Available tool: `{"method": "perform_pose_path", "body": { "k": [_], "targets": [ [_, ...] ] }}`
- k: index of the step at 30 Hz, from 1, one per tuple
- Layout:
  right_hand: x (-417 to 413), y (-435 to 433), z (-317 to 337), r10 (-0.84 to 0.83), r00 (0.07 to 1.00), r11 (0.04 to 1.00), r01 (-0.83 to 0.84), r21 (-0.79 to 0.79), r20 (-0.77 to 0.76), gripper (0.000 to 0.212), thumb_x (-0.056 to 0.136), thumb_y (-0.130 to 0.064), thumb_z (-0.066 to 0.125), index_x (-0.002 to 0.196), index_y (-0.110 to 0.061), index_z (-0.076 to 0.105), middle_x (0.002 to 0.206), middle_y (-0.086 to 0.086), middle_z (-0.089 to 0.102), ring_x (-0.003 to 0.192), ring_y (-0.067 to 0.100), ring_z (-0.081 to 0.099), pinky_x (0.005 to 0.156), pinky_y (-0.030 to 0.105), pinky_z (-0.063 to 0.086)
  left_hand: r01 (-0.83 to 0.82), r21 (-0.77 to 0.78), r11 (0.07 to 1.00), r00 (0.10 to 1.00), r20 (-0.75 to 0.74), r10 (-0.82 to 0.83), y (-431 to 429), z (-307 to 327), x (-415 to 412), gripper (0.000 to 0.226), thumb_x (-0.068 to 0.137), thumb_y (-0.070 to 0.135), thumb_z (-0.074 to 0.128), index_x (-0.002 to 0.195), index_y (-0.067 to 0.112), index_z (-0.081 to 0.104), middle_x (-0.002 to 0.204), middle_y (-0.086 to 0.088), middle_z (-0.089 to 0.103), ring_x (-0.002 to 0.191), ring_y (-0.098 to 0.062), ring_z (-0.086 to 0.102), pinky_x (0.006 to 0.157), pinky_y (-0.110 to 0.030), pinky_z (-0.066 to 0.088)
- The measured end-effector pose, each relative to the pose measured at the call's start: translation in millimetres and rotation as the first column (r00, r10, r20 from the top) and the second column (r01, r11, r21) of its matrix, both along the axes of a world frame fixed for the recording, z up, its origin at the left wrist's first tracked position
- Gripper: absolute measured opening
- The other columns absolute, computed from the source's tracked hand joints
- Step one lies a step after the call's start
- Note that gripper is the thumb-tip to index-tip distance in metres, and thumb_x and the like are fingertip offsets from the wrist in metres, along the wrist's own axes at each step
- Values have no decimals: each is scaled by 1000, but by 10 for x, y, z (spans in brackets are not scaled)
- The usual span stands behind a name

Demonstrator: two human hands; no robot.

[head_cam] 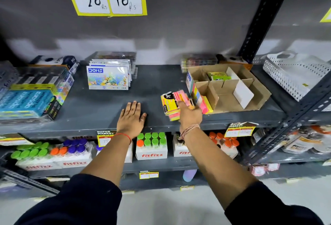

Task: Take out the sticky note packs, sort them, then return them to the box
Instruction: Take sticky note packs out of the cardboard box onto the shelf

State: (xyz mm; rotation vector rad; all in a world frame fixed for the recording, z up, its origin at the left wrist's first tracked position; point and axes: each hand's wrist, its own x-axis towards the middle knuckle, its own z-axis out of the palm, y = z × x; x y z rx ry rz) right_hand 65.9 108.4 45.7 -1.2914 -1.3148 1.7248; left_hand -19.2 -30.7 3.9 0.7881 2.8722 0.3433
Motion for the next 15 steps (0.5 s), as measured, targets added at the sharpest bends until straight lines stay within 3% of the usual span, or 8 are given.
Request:
{"method": "perform_pose_path", "body": {
  "k": [3, 6, 8, 12, 15],
  "targets": [
    [39, 17, -58, -29, 988, 994, 13, 105, 150, 58, 77, -26, 73, 123, 2, 51, 128, 22, 53, 119, 34, 50, 99, 36, 41, 6, -16, 1000, 1000, 7, -6, 2, 6, -4, 55, 99, 34, 20, 147, 12, 4, 160, -5, -1, 148, -20, -4, 121, -36, 0],
    [93, 57, -11, 8, 928, 949, -124, 289, 373, 61, 74, -40, 72, 122, -3, 57, 130, 18, 41, 122, 36, 37, 104, 40, 35, 11, -22, 1000, 1000, 3, -11, -6, 11, -10, 55, 100, 34, 20, 148, 12, 4, 160, -5, -1, 148, -20, -4, 121, -36, 0],
    [143, 95, -33, 36, 886, 933, -197, 303, 463, 62, 76, -48, 68, 119, -5, 61, 131, 17, 40, 124, 37, 34, 105, 41, 34, 15, -34, 999, 1000, 3, -15, -22, 4, -8, 55, 100, 35, 19, 147, 12, 4, 160, -5, -1, 148, -20, -4, 121, -36, 0],
    [221, 125, -135, 56, 866, 923, -234, 306, 496, 68, 78, -56, 61, 122, -4, 59, 130, 18, 44, 124, 36, 36, 106, 40, 33, 17, -42, 999, 1000, -8, -17, -23, -3, 3, 55, 100, 35, 17, 147, 11, 2, 160, -6, -1, 148, -20, -4, 121, -36, -1],
    [276, 22, -161, -87, 884, 867, -160, 472, 460, 63, 81, -52, 60, 120, -3, 53, 123, 20, 46, 119, 37, 41, 101, 44, 36, 14, -31, 999, 1000, -8, -14, -15, 0, 10, 55, 100, 34, 18, 148, 11, 4, 160, -5, 0, 148, -20, -4, 121, -36, 0]
  ]
}}
